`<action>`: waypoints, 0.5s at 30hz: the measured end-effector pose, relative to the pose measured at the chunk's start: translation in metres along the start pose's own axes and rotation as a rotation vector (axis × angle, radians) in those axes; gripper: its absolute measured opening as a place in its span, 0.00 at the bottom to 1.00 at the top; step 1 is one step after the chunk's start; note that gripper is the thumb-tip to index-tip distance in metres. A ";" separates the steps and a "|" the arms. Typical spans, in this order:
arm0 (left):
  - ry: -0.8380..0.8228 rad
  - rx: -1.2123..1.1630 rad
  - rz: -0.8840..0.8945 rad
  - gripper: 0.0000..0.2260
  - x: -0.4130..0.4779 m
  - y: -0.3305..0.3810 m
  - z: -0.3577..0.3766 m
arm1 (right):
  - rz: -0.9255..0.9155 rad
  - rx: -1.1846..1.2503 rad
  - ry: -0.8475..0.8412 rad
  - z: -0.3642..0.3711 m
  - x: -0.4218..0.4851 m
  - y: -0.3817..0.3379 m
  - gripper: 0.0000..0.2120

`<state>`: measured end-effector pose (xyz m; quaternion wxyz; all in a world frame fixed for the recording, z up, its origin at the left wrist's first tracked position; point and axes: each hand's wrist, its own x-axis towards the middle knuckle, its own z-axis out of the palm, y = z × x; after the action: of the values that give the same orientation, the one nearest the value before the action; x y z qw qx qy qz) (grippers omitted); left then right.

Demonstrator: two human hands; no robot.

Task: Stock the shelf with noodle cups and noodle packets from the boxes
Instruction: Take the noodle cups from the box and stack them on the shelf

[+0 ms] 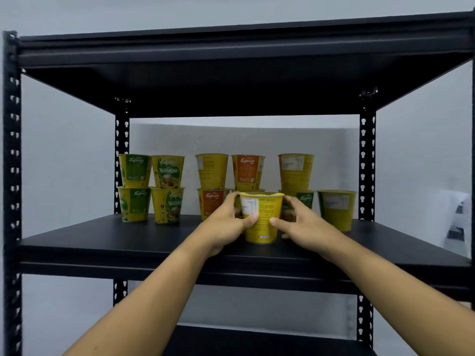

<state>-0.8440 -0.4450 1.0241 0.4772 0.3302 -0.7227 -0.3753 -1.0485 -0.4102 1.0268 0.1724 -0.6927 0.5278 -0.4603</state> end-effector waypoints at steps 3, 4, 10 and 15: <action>-0.002 -0.008 0.011 0.28 -0.010 0.003 -0.008 | -0.036 -0.066 0.034 0.007 -0.001 -0.006 0.34; 0.012 0.007 0.011 0.30 -0.014 0.003 -0.012 | -0.055 -0.074 0.033 0.011 -0.003 -0.010 0.33; 0.174 0.132 -0.007 0.38 -0.046 0.003 -0.070 | -0.158 -0.099 -0.049 0.060 -0.008 -0.055 0.32; 0.250 0.224 -0.065 0.40 -0.076 -0.004 -0.147 | -0.217 -0.102 -0.150 0.124 -0.004 -0.098 0.33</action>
<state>-0.6812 -0.4168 1.0258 0.5114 0.4485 -0.6840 -0.2636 -0.8915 -0.3998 1.0319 0.1250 -0.7860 0.4580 -0.3960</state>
